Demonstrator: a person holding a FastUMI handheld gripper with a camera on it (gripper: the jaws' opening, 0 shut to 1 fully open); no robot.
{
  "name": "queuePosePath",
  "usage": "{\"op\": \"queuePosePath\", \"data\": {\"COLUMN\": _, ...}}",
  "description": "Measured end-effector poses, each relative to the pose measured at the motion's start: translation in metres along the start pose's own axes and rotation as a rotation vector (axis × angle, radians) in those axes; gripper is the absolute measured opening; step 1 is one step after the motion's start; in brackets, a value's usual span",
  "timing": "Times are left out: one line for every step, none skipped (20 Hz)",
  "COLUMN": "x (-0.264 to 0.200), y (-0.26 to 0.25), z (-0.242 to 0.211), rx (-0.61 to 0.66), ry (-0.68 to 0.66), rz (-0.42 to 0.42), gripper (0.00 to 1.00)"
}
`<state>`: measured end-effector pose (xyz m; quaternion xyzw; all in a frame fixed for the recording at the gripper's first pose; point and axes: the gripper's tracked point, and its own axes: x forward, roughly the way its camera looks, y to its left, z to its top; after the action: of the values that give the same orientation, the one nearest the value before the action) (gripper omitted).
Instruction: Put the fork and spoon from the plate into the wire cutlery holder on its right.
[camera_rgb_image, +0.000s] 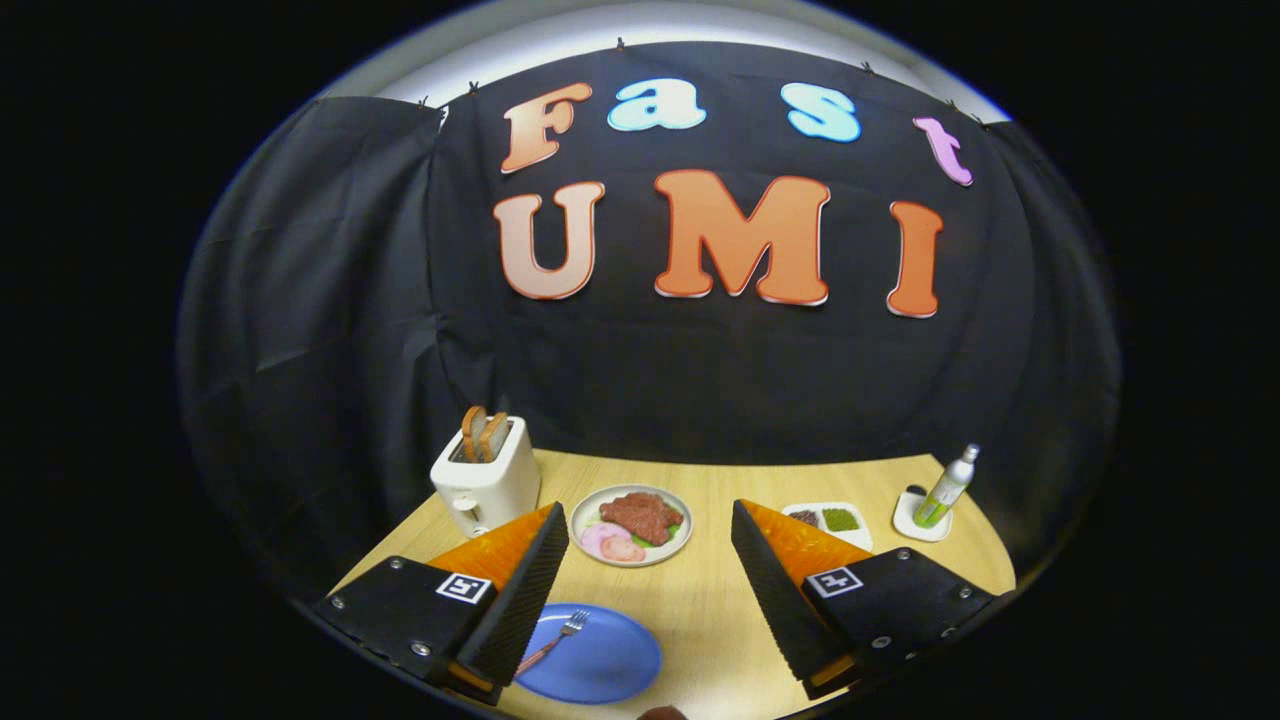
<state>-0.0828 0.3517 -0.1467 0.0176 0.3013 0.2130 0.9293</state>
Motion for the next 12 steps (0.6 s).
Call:
{"op": "queuePosePath", "data": {"x": 0.004, "y": 0.011, "z": -0.016, "rx": 0.03, "ry": 0.05, "rz": 0.017, "gripper": 0.98}}
{"op": "queuePosePath", "data": {"x": 0.01, "y": 0.018, "z": -0.036, "rx": 0.048, "ry": 0.123, "rz": 0.017, "gripper": 0.99}}
{"op": "queuePosePath", "data": {"x": 0.012, "y": 0.024, "z": -0.055, "rx": 0.068, "ry": 0.197, "rz": 0.024, "gripper": 0.98}}
{"op": "queuePosePath", "data": {"x": 0.015, "y": 0.03, "z": -0.074, "rx": 0.09, "ry": 0.275, "rz": 0.027, "gripper": 0.98}}
{"op": "queuePosePath", "data": {"x": 0.016, "y": 0.037, "z": -0.092, "rx": 0.112, "ry": 0.357, "rz": 0.036, "gripper": 0.98}}
{"op": "queuePosePath", "data": {"x": 0.018, "y": 0.045, "z": -0.112, "rx": 0.128, "ry": 0.436, "rz": 0.045, "gripper": 0.98}}
{"op": "queuePosePath", "data": {"x": 0.018, "y": 0.055, "z": -0.127, "rx": 0.139, "ry": 0.508, "rz": 0.054, "gripper": 0.97}}
{"op": "queuePosePath", "data": {"x": 0.017, "y": 0.061, "z": -0.139, "rx": 0.144, "ry": 0.581, "rz": 0.063, "gripper": 0.96}}
{"op": "queuePosePath", "data": {"x": 0.015, "y": 0.069, "z": -0.153, "rx": 0.139, "ry": 0.649, "rz": 0.079, "gripper": 0.95}}
{"op": "queuePosePath", "data": {"x": 0.01, "y": 0.075, "z": -0.168, "rx": 0.132, "ry": 0.716, "rz": 0.085, "gripper": 0.92}}
{"op": "queuePosePath", "data": {"x": 0.01, "y": 0.082, "z": -0.182, "rx": 0.125, "ry": 0.766, "rz": 0.091, "gripper": 0.91}}
{"op": "queuePosePath", "data": {"x": 0.01, "y": 0.086, "z": -0.194, "rx": 0.116, "ry": 0.807, "rz": 0.086, "gripper": 0.88}}
